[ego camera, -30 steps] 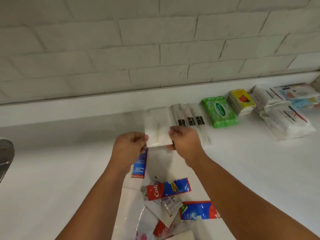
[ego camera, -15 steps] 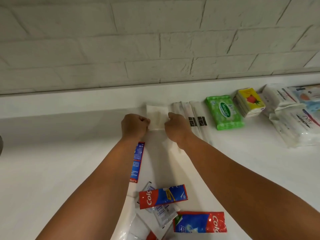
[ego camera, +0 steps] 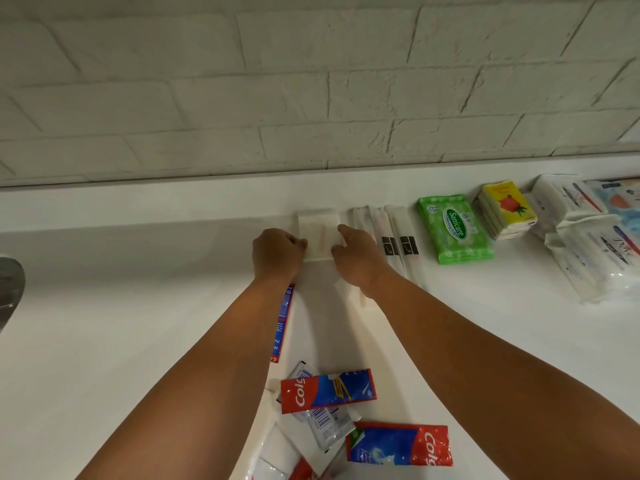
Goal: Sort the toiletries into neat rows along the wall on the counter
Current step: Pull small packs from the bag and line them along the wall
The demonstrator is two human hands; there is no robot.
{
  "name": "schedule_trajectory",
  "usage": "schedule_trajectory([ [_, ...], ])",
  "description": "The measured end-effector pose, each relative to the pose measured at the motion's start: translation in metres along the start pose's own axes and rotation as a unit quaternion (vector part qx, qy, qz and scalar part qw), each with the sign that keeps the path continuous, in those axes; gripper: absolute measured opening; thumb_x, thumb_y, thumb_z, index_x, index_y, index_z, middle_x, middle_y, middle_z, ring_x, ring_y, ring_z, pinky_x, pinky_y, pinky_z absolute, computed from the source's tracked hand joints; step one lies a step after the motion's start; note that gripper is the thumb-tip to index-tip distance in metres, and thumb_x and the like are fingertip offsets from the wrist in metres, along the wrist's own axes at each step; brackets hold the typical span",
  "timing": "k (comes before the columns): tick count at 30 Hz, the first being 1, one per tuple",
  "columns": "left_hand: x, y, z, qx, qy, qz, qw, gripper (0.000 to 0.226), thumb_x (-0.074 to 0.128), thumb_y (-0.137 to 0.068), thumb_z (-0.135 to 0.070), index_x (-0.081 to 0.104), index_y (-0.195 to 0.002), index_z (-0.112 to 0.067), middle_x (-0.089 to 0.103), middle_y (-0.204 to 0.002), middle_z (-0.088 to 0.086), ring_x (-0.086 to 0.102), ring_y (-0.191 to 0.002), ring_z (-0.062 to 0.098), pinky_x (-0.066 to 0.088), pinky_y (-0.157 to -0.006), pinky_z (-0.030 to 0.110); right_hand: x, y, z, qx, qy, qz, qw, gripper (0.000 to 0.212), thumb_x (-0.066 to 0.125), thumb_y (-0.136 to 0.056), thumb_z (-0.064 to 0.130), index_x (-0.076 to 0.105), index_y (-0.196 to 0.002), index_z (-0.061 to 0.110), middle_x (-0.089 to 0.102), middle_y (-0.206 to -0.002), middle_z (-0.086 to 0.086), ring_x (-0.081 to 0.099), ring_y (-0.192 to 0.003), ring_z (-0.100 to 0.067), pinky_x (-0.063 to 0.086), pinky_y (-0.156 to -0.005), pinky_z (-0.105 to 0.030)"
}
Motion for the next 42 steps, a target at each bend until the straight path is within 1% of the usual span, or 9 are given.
schedule_trajectory([
  [6, -0.037, 0.019, -0.003, 0.057, 0.013, -0.013, 0.998, 0.028, 0.058, -0.095, -0.035, 0.075, -0.102, -0.014, 0.074, -0.098, -0.002, 0.065, -0.09, 0.014, 0.039, -0.077, 0.021, -0.003, 0.026, 0.013, -0.08, 0.055, -0.028, 0.995, 0.051, 0.053, -0.097, 0.022, 0.042, -0.146, 0.013, 0.048, -0.147, -0.006, 0.045, -0.135, -0.021, 0.033, -0.109, -0.026],
  [12, -0.093, 0.074, 0.005, 0.131, 0.057, 0.002, 0.99, 0.008, 0.061, -0.095, -0.029, 0.069, -0.095, -0.029, 0.065, -0.088, -0.02, 0.06, -0.077, -0.004, 0.037, -0.066, -0.001, 0.009, 0.077, 0.026, -0.17, 0.075, -0.031, 0.982, 0.031, 0.062, -0.092, 0.025, 0.065, -0.122, 0.019, 0.066, -0.123, 0.006, 0.061, -0.112, -0.011, 0.048, -0.098, -0.026],
  [16, -0.115, 0.112, 0.033, 0.148, 0.1, 0.026, 0.984, 0.011, 0.066, -0.092, -0.022, 0.073, -0.101, -0.023, 0.071, -0.094, -0.016, 0.065, -0.08, 0.003, 0.05, -0.074, 0.015, 0.026, 0.119, 0.024, -0.209, 0.131, -0.034, 0.968, 0.028, 0.064, -0.089, 0.02, 0.068, -0.117, 0.017, 0.069, -0.118, 0.005, 0.06, -0.11, -0.011, 0.041, -0.095, -0.018],
  [20, -0.132, 0.159, 0.077, 0.198, 0.068, 0.079, 0.975, 0.017, 0.069, -0.09, -0.014, 0.073, -0.105, -0.023, 0.069, -0.1, -0.013, 0.064, -0.083, 0.003, 0.049, -0.075, 0.01, 0.059, 0.165, 0.012, -0.239, 0.175, -0.012, 0.955, 0.032, 0.068, -0.082, 0.024, 0.07, -0.112, 0.014, 0.068, -0.118, -0.001, 0.063, -0.108, -0.018, 0.047, -0.097, -0.033],
  [24, -0.14, 0.193, 0.121, 0.271, 0.055, 0.114, 0.954, 0.022, 0.074, -0.086, -0.009, 0.073, -0.104, -0.022, 0.069, -0.105, -0.013, 0.064, -0.096, 0.001, 0.047, -0.089, 0.013, 0.095, 0.211, -0.006, -0.214, 0.218, 0.035, 0.951, 0.034, 0.072, -0.079, 0.029, 0.069, -0.111, 0.017, 0.065, -0.121, 0.0, 0.06, -0.113, -0.018, 0.048, -0.098, -0.034],
  [29, -0.137, 0.214, 0.163, 0.292, 0.007, 0.199, 0.935, 0.034, 0.076, -0.084, -0.018, 0.071, -0.117, -0.023, 0.062, -0.128, -0.009, 0.056, -0.12, 0.006, 0.044, -0.106, 0.027, 0.124, 0.251, -0.02, -0.192, 0.282, 0.078, 0.937, 0.048, 0.071, -0.082, 0.036, 0.062, -0.127, 0.019, 0.05, -0.144, 0.003, 0.044, -0.133, -0.013, 0.034, -0.114, -0.03],
  [33, -0.135, 0.223, 0.181, 0.312, -0.035, 0.244, 0.918, 0.051, 0.069, -0.082, -0.029, 0.063, -0.13, -0.016, 0.053, -0.145, 0.0, 0.046, -0.135, 0.017, 0.04, -0.113, 0.038, 0.137, 0.26, -0.024, -0.172, 0.344, 0.096, 0.918, 0.058, 0.062, -0.09, 0.04, 0.045, -0.143, 0.022, 0.031, -0.157, 0.008, 0.024, -0.144, -0.007, 0.02, -0.113, -0.018],
  [38, -0.136, 0.223, 0.184, 0.323, -0.085, 0.248, 0.909, 0.054, 0.07, -0.088, -0.033, 0.056, -0.139, -0.019, 0.047, -0.15, -0.003, 0.04, -0.14, 0.015, 0.033, -0.117, 0.034, 0.147, 0.263, -0.025, -0.176, 0.352, 0.07, 0.917, 0.046, 0.062, -0.089, 0.028, 0.056, -0.134, 0.016, 0.041, -0.152, 0.003, 0.036, -0.14, -0.012, 0.029, -0.109, -0.021],
  [42, -0.14, 0.223, 0.184, 0.35, -0.095, 0.237, 0.901, 0.041, 0.068, -0.087, -0.025, 0.066, -0.127, -0.02, 0.056, -0.143, -0.002, 0.049, -0.132, 0.019, 0.037, -0.109, 0.03, 0.148, 0.267, -0.024, -0.181, 0.345, 0.057, 0.919, 0.033, 0.054, -0.091, 0.021, 0.067, -0.12, 0.015, 0.05, -0.146, 0.002, 0.046, -0.134, -0.013, 0.036, -0.103, -0.023],
])
Point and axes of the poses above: each hand's wrist, its own y-axis away from the middle knuckle, its own x-axis out of the palm, z = x × y, the point moved 1 cm from there along -y, towards the middle knuckle
